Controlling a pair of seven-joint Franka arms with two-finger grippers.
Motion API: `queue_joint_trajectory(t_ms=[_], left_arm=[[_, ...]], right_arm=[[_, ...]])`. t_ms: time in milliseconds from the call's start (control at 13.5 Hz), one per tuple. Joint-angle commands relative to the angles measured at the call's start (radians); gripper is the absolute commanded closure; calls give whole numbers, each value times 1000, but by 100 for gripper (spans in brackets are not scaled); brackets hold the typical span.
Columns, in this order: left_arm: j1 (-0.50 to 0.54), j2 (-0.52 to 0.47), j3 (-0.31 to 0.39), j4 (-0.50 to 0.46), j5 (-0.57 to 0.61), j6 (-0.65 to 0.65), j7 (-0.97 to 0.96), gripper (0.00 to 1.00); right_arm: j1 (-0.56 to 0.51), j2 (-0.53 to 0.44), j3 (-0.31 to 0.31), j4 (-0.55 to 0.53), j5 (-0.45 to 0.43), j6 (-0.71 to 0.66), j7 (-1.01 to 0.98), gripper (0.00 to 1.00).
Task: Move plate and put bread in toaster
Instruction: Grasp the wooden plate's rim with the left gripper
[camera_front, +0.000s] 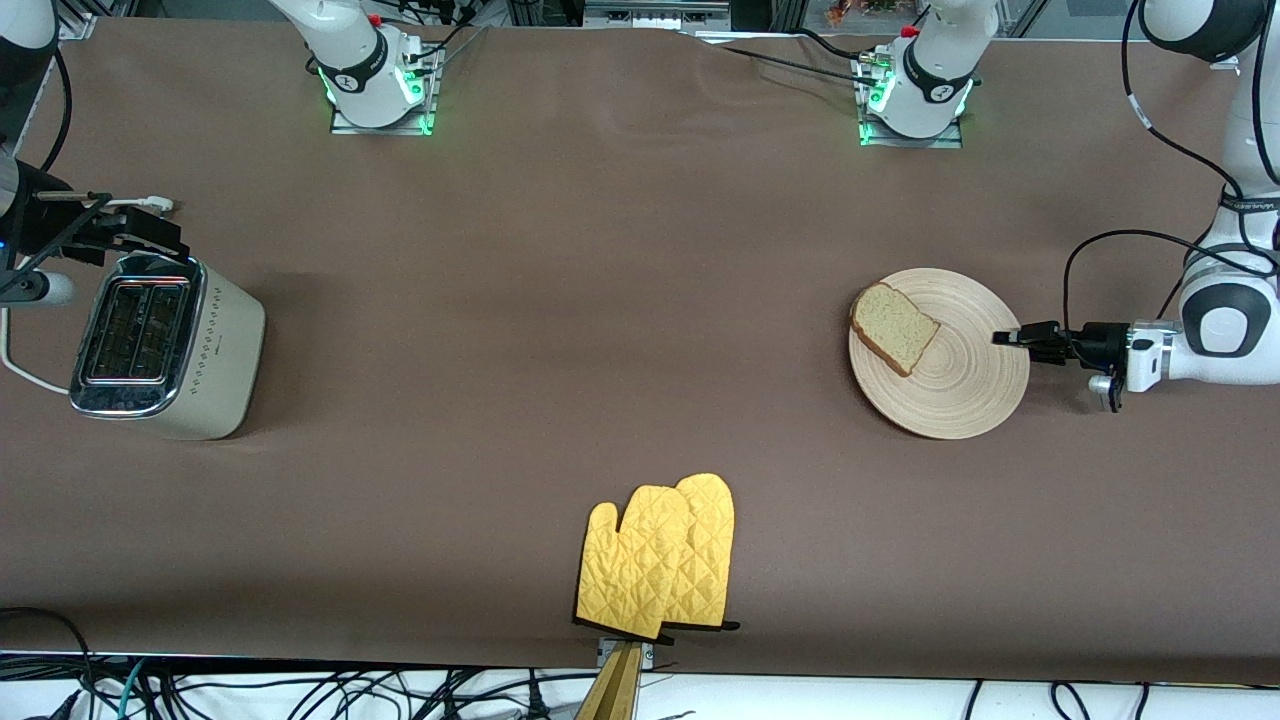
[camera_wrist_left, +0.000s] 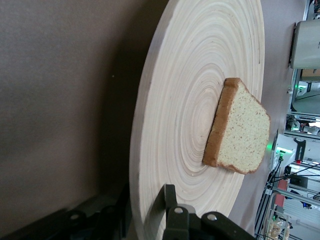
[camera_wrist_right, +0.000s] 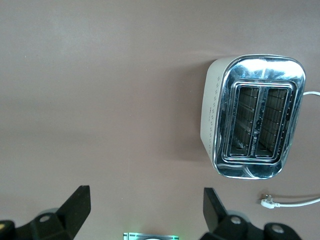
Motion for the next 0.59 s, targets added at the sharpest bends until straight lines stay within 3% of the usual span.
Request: queue_joint_trajectory(t_ms=[0,149,372,520], left_arm=[[-3,7,9,-1,-39,-12,34,69],[-7,8,9,-2,-44,-12,34,77],[-8,11,9,-2,-45,-11,34,100],[-10,11,9,-2,-45,-8,32,100]], right_arm=[[-4,-2,0,0,12,3,2,0],[-4,-2,0,0,12,3,2,0],[-4,-2,0,0,12,3,2,0],[-4,-2,0,0,12,3,2,0]])
